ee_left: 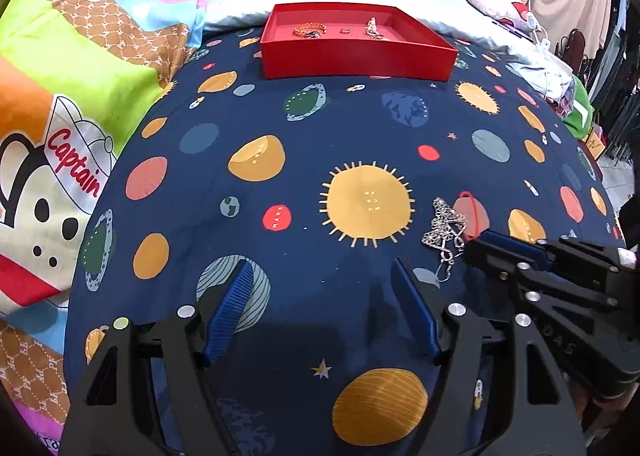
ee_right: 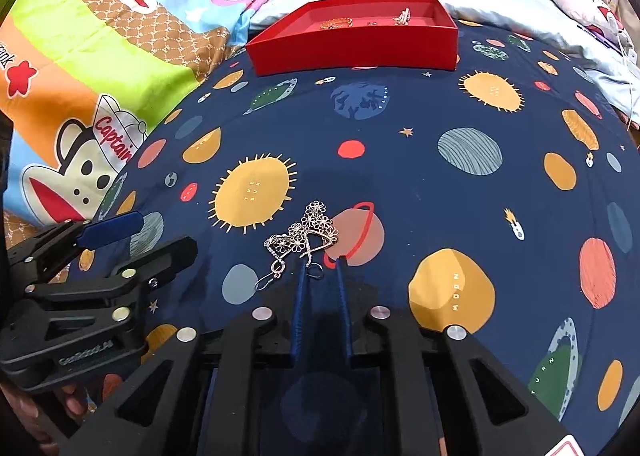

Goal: Organize jewelry
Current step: 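Grasp the silver necklace with the right tool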

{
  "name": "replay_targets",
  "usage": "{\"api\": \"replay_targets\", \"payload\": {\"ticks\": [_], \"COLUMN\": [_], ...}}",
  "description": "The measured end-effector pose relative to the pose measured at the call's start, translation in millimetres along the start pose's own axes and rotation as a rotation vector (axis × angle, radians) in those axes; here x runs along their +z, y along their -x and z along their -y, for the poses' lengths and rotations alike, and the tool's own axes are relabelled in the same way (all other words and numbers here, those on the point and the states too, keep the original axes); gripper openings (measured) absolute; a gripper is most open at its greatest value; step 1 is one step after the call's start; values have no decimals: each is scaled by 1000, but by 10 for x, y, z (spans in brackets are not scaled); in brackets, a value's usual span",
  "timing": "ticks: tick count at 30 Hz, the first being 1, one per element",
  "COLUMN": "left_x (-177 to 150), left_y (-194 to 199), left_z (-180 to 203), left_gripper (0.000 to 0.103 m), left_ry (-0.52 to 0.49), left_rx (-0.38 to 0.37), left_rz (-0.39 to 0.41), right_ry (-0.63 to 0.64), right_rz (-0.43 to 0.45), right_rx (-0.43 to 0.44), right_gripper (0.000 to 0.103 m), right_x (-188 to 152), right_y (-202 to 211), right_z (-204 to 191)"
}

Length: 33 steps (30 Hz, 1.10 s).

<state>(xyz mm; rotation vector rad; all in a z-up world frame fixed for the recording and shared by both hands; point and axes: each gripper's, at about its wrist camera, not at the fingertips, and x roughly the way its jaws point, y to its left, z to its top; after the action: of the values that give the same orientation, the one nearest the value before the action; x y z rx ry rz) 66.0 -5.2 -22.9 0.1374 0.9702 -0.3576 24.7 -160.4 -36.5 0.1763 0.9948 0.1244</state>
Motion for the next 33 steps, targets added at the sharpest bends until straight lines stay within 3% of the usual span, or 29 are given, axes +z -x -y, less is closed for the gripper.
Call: {"api": "replay_targets", "payload": {"ticks": [5,13,16,20,33], "left_x": [6,-4,-1,1,-18], "left_y": [24,8,-2,-12,-31], "left_z": [64,189,236,253,122], "left_gripper": [69,69,69,69,69], "left_ry": [-11,-24,-36,-40,-22], "left_rx": [-25,-77,-80,-76,-58], "left_rz": [3,-14,-15,-19,-35], "right_ry": [-1,-29,-18,5,40], "right_rz": [-3,31,40,30,-13], "right_rx": [6,-6,29,32,69], "right_gripper": [0,0,0,13,13], "right_x": [17,-6,0,20,71], "right_y": [-9,134,159,115,-79], "right_z": [11,110,121,57,-13]}}
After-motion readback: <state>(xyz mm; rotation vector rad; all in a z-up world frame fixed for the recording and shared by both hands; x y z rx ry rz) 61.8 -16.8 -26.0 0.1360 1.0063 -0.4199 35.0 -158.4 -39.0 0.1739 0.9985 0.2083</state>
